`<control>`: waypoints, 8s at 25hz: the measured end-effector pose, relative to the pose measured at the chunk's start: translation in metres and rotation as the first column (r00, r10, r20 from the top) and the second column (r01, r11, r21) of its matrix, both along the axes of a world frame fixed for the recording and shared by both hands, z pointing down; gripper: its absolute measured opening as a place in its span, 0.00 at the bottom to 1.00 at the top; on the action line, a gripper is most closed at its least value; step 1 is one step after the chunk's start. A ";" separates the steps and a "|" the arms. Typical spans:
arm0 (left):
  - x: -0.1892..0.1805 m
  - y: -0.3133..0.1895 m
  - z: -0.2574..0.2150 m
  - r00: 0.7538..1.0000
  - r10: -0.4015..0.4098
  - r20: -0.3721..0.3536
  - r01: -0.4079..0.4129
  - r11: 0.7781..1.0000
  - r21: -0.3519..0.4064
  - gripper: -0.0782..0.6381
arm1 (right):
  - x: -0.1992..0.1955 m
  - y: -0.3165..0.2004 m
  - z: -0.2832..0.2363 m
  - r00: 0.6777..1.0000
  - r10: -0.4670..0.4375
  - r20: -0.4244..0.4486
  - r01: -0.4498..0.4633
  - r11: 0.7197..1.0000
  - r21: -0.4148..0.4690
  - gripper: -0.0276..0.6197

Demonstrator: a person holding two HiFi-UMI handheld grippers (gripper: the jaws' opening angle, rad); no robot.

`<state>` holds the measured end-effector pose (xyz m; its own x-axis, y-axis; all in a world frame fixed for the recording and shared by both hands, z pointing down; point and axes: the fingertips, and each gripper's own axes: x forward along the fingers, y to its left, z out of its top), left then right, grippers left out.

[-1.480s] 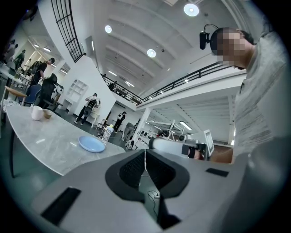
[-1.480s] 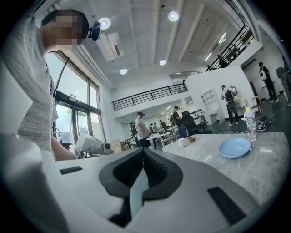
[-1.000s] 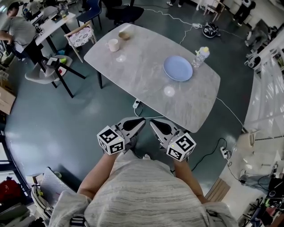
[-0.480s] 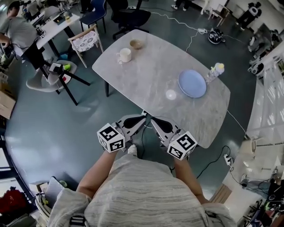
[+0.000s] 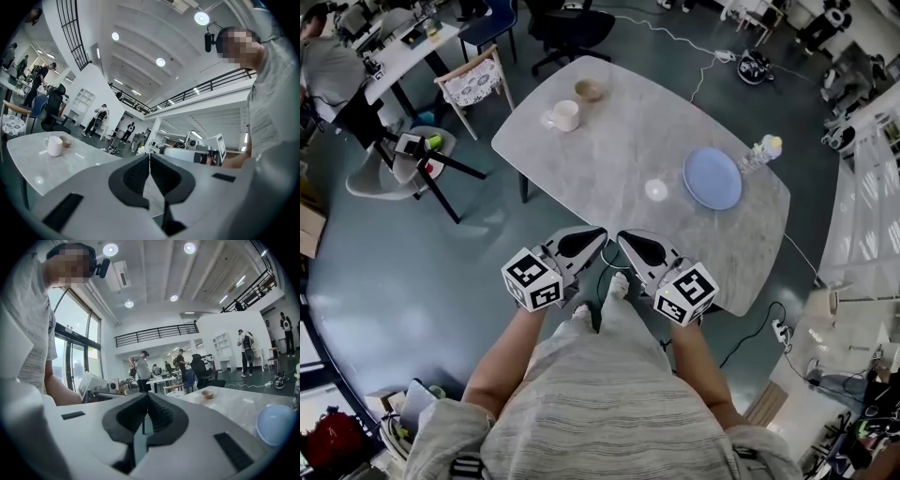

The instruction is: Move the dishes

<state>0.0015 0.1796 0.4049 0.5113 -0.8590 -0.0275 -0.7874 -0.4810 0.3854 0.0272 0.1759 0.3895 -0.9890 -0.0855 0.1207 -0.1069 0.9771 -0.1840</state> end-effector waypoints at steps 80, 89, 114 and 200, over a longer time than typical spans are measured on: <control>-0.342 -0.339 0.130 0.994 -0.085 0.065 0.099 0.962 -0.253 0.29 | -0.356 -0.428 0.245 0.599 -0.055 -0.799 0.477 0.826 0.301 0.25; -0.355 -0.331 0.145 0.993 -0.079 0.091 0.102 0.952 -0.287 0.34 | -0.356 -0.441 0.289 0.450 -0.014 -0.893 0.560 0.783 0.270 0.26; -0.299 -0.330 0.140 0.992 0.098 0.076 -0.072 0.956 -0.284 0.34 | -0.297 -0.428 0.307 0.387 0.107 -0.916 0.472 0.830 0.296 0.09; -0.330 -0.256 0.144 0.996 0.038 0.086 -0.008 0.945 -0.327 0.34 | -0.359 -0.295 0.269 0.361 -0.058 -0.931 0.741 0.624 0.249 0.14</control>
